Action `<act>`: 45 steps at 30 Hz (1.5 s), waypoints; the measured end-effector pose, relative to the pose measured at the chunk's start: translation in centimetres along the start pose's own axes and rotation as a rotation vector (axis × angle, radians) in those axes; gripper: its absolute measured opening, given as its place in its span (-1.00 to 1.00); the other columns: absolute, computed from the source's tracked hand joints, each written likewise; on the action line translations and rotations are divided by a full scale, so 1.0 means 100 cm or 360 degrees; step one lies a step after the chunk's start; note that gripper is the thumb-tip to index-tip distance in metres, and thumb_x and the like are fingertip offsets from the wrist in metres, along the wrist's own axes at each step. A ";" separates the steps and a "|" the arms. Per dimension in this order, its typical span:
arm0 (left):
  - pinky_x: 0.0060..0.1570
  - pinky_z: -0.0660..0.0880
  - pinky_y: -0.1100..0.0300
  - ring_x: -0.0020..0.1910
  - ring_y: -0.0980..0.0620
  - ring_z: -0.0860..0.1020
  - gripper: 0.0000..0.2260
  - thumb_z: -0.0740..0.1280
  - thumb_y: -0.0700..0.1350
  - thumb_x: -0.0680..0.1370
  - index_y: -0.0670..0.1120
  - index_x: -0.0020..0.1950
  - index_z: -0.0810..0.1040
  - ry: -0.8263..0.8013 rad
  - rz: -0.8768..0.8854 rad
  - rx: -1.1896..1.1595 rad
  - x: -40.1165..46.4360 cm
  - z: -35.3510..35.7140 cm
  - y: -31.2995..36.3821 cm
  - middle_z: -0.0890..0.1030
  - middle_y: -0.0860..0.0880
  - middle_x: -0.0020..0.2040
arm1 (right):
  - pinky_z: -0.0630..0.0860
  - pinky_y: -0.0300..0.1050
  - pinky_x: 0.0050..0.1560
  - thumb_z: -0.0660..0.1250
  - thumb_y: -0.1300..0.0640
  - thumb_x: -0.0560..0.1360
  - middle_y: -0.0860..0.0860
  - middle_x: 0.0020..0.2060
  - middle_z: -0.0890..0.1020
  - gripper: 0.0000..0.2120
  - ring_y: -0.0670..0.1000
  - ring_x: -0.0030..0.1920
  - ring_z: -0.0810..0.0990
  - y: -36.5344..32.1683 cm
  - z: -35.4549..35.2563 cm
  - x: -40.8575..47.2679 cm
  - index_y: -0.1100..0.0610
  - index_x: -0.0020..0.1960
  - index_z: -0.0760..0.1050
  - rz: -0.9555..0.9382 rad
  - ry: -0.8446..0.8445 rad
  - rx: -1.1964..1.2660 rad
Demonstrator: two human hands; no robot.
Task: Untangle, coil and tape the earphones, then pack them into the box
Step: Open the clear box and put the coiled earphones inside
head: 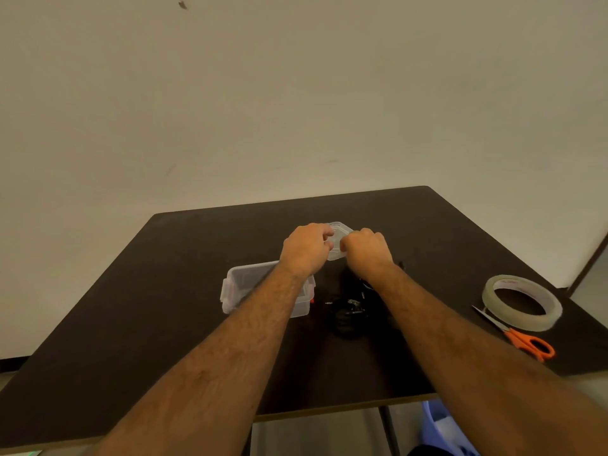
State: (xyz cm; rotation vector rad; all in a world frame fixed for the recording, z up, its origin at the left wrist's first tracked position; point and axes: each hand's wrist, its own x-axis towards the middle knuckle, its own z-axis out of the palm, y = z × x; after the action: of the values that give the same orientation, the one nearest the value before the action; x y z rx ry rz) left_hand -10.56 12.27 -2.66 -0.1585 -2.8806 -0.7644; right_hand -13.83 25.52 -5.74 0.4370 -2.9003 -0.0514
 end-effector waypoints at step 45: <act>-0.06 0.58 0.13 -0.16 0.08 0.58 -0.78 0.37 0.01 0.58 -0.06 0.15 0.65 0.0095 -0.0266 -0.0321 -0.028 -0.025 0.023 0.63 0.02 -0.11 | 0.62 -0.08 -0.30 0.48 0.27 0.46 0.20 -0.16 0.71 -0.72 0.08 -0.24 0.73 0.030 -0.077 -0.042 0.27 0.13 0.53 0.0721 -0.0160 0.1930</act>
State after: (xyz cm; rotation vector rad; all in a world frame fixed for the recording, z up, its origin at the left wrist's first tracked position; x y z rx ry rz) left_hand -7.19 12.82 0.06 0.0822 -2.7820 -1.0708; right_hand -9.14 29.56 1.13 -0.1018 -2.6794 1.7980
